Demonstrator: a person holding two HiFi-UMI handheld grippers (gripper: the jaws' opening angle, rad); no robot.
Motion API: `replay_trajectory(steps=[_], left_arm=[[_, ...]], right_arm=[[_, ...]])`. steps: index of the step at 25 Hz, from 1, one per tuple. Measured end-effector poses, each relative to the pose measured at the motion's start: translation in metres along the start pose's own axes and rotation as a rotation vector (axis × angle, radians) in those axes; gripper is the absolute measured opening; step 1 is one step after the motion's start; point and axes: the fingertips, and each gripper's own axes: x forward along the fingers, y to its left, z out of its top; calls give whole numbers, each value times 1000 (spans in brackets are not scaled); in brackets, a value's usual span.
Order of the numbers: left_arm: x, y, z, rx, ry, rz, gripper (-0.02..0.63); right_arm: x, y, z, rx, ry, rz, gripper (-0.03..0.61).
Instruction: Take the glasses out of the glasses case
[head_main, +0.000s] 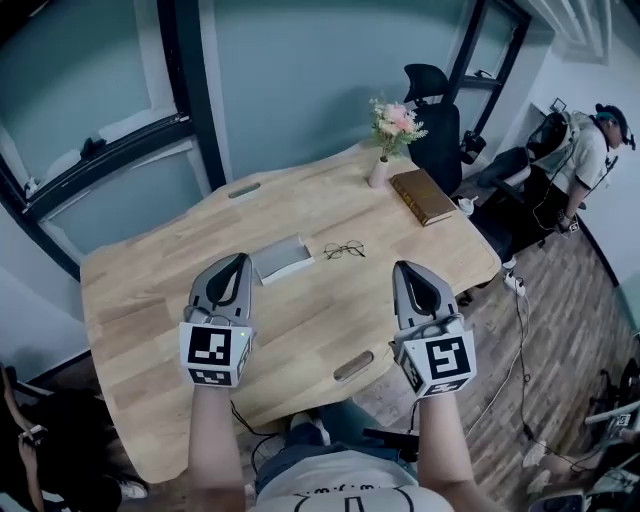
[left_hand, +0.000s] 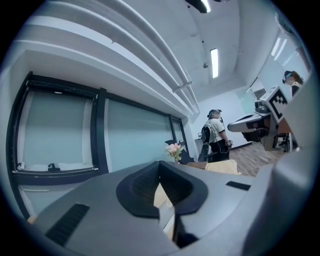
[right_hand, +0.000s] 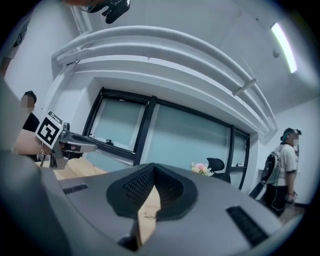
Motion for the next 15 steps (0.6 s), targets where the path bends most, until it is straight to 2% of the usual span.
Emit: replay_trajectory(steps=[7,15], left_arm=[[-15,-10,26,18,-47,47,15],[-26,-22,47,19,-62,102,15]], right_arm=[[-14,-5,23,-22,-52,0,9],[-33,-24,25,-8,-54,13,9]])
